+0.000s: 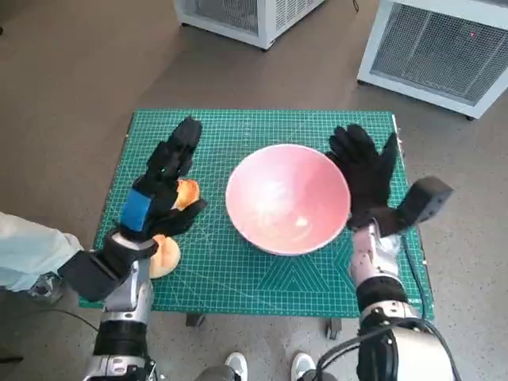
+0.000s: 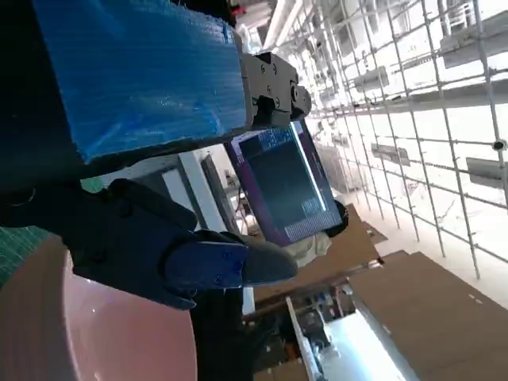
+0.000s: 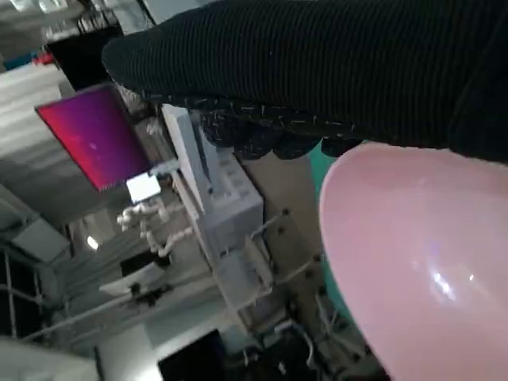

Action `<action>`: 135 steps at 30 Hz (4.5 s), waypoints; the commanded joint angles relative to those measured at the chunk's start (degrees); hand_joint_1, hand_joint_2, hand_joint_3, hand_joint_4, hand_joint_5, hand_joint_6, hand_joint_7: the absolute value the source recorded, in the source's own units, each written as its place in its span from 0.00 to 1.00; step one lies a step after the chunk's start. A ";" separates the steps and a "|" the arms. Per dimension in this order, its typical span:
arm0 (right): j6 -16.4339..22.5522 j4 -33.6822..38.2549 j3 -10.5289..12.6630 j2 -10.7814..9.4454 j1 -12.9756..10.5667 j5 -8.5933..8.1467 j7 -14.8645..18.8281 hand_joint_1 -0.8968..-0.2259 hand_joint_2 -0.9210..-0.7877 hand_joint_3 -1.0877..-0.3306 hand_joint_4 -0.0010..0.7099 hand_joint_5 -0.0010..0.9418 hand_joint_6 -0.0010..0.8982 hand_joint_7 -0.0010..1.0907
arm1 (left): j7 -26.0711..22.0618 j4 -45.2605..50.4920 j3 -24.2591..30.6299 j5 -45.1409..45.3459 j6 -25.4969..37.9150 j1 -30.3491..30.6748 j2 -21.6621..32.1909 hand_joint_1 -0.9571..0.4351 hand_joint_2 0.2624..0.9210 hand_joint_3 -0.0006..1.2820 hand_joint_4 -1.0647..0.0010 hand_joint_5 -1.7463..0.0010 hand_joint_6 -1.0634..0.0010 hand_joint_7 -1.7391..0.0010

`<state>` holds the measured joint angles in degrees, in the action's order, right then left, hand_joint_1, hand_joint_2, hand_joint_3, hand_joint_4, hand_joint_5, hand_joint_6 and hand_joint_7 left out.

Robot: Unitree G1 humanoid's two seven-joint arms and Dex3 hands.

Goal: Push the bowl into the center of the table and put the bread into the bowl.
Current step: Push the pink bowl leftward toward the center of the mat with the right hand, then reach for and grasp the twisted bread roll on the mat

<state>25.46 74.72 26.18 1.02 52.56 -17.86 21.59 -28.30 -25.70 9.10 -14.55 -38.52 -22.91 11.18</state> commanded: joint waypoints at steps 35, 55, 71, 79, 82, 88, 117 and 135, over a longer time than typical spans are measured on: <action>9.54 -1.68 -4.57 1.32 1.83 6.39 0.44 0.37 0.00 0.29 0.25 0.01 0.28 0.14 | 5.09 2.69 0.26 2.05 -0.63 1.76 0.22 0.22 1.00 0.23 0.87 1.00 0.86 0.91; 30.32 -14.87 -8.93 2.74 -3.98 1.78 16.39 0.20 0.00 0.36 0.31 0.02 0.31 0.18 | 4.60 3.62 -3.00 2.52 -0.01 -2.18 -0.34 0.20 1.00 0.28 0.90 1.00 0.88 0.92; 29.51 -24.73 -12.61 2.19 -9.42 -1.92 19.27 0.15 0.00 0.34 0.30 0.00 0.05 0.49 | -1.93 5.76 -3.32 -3.65 2.61 -4.84 0.25 0.19 1.00 0.28 0.90 1.00 0.89 0.92; 28.79 -26.31 -13.87 1.92 -10.34 -3.01 19.59 0.14 0.00 0.34 0.29 0.00 0.03 0.52 | -2.86 5.47 -1.63 -3.07 0.89 -5.30 2.36 0.18 1.00 0.27 0.90 1.00 0.90 0.91; 28.88 -26.32 -14.09 1.86 -10.41 -3.01 19.57 0.14 0.00 0.34 0.29 0.00 0.02 0.53 | -2.99 4.06 -0.80 -0.99 -1.14 -5.72 4.41 0.20 1.00 0.26 0.90 1.00 0.90 0.91; 28.77 -25.98 -14.31 1.99 -10.47 -3.01 19.44 0.15 0.00 0.34 0.29 0.00 0.01 0.54 | -1.90 0.85 0.45 6.18 -5.83 -6.31 11.07 0.27 0.99 0.13 0.91 1.00 0.90 0.90; 28.13 -25.36 -14.55 1.09 -10.40 -2.70 18.52 0.14 0.00 0.33 0.28 0.00 0.00 0.55 | -2.11 17.32 -10.41 46.74 48.01 -5.97 24.34 0.73 0.70 0.02 0.98 1.00 0.80 0.99; 27.98 -25.73 -14.61 0.70 -10.87 -2.89 18.62 0.14 0.00 0.33 0.28 0.00 0.00 0.55 | 1.53 -2.31 -22.38 50.52 50.37 -14.67 22.15 0.72 0.72 0.01 0.92 1.00 0.77 1.00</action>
<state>54.30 48.40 11.64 1.93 43.27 -20.34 40.31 -27.71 -23.53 -10.94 34.87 12.25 -35.78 33.98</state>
